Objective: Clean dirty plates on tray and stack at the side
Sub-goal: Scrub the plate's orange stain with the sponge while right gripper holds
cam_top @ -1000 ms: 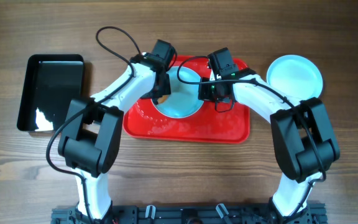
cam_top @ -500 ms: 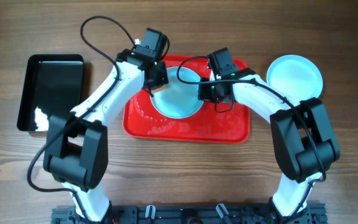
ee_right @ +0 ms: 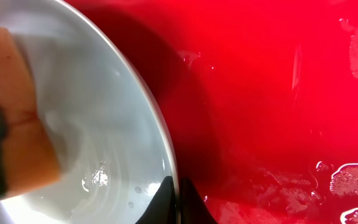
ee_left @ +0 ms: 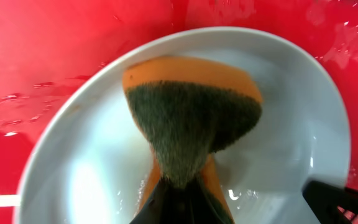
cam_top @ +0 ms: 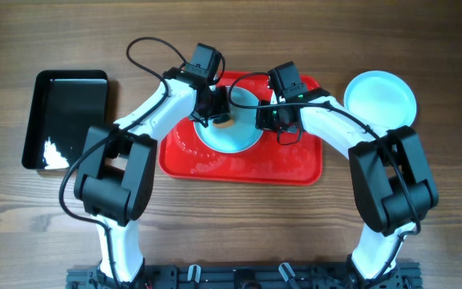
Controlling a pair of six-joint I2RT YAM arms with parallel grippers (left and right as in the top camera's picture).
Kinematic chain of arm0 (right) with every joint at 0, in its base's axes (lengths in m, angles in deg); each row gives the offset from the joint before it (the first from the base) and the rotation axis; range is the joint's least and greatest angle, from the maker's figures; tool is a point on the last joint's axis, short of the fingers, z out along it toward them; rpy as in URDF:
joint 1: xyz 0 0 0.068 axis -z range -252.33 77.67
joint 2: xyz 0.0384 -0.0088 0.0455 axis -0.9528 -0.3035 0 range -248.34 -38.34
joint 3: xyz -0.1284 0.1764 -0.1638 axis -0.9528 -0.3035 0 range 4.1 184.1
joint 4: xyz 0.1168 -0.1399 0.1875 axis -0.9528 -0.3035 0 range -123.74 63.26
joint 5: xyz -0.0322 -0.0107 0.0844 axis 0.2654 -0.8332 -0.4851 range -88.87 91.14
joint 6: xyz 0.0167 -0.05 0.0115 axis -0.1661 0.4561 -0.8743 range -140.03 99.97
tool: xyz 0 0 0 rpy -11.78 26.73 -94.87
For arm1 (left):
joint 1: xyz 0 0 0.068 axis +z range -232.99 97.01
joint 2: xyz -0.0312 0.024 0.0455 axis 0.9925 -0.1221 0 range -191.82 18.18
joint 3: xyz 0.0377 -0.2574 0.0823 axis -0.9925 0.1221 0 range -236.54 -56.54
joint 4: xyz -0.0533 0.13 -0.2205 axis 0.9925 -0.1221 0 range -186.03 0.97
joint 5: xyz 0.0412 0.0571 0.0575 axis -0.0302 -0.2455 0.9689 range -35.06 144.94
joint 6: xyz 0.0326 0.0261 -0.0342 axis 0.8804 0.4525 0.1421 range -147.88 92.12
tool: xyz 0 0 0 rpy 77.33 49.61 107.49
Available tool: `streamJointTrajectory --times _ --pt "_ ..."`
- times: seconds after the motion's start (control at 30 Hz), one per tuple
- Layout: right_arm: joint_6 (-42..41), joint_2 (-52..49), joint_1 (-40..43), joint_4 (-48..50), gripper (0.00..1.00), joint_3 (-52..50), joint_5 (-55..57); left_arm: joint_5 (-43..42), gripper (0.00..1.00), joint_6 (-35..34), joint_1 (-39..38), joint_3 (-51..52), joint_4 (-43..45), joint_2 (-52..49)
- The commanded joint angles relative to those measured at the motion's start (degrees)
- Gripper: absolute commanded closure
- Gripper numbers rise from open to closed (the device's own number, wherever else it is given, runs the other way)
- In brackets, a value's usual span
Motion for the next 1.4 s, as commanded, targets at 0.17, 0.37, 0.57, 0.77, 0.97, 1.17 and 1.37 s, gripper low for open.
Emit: streamJointTrajectory --times 0.17,0.37,0.57,0.77,0.97,1.17,1.37 --pt "-0.04 -0.5 0.31 -0.5 0.96 0.22 1.11 9.99 0.96 -0.33 0.44 -0.7 -5.11 -2.84" --pt "-0.02 -0.5 0.31 -0.33 0.96 0.22 1.44 19.17 0.96 -0.33 3.43 -0.9 -9.57 -1.68" --pt "0.0 -0.5 0.35 -0.52 0.96 0.22 2.51 19.15 0.96 -0.33 5.51 -0.9 -9.46 3.65" --pt "0.46 -0.5 0.28 -0.5 0.96 0.22 2.45 19.15 0.96 -0.33 5.7 -0.9 -8.22 10.29" --pt "1.84 -0.35 0.31 -0.66 0.96 0.72 2.23 19.15 0.96 -0.31 5.7 -0.9 -9.31 13.88" --pt "4.52 1.42 0.61 -7.98 0.95 7.3 2.8 16.76 0.96 -0.35 6.6 -0.87 -13.35 14.16" --pt "4.42 1.36 -0.17 -12.28 0.96 9.75 1.57 -3.08 0.96 1.38 5.35 -0.68 -8.63 13.49"
